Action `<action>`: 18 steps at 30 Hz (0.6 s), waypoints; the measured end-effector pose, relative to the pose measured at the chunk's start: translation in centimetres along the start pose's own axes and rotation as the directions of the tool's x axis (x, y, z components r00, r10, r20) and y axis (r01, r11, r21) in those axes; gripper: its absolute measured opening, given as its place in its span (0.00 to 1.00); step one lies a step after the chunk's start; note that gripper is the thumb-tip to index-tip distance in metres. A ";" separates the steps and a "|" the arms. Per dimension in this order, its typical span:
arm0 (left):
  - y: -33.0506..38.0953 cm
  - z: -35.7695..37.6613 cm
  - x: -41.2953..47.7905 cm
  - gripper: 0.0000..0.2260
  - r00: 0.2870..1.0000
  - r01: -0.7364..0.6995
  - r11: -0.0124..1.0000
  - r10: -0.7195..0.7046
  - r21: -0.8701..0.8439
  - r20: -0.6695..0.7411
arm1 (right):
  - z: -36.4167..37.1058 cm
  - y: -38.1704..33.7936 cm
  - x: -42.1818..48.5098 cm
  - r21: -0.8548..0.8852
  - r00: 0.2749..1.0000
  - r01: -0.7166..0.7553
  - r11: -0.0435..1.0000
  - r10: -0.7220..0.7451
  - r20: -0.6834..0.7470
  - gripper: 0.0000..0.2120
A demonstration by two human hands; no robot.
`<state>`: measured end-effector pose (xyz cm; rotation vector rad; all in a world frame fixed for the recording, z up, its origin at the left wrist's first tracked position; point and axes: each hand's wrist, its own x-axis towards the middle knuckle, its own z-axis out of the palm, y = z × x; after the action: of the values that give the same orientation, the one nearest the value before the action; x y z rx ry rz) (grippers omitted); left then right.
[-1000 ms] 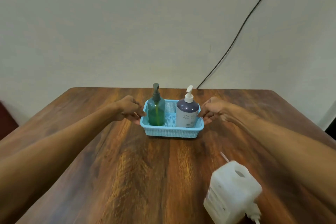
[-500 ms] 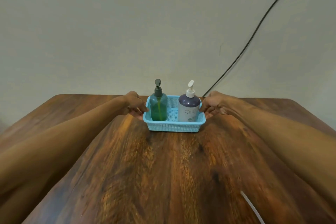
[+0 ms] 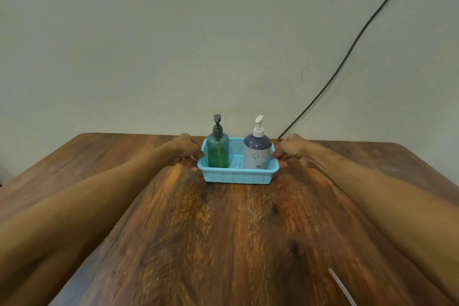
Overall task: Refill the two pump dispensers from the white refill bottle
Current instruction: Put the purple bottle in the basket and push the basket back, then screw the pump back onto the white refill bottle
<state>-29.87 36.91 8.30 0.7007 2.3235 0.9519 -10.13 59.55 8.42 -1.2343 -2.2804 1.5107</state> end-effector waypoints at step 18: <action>3.6 0.3 -24.5 0.18 0.911 -0.394 0.919 0.390 -0.004 -0.134 | -5.0 -0.7 -25.9 0.069 0.917 0.389 0.918 -0.379 -0.126 0.11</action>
<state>-10.95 23.79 17.48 1.1546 2.3182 1.2380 9.04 45.00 19.29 -0.7616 -2.1883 1.3491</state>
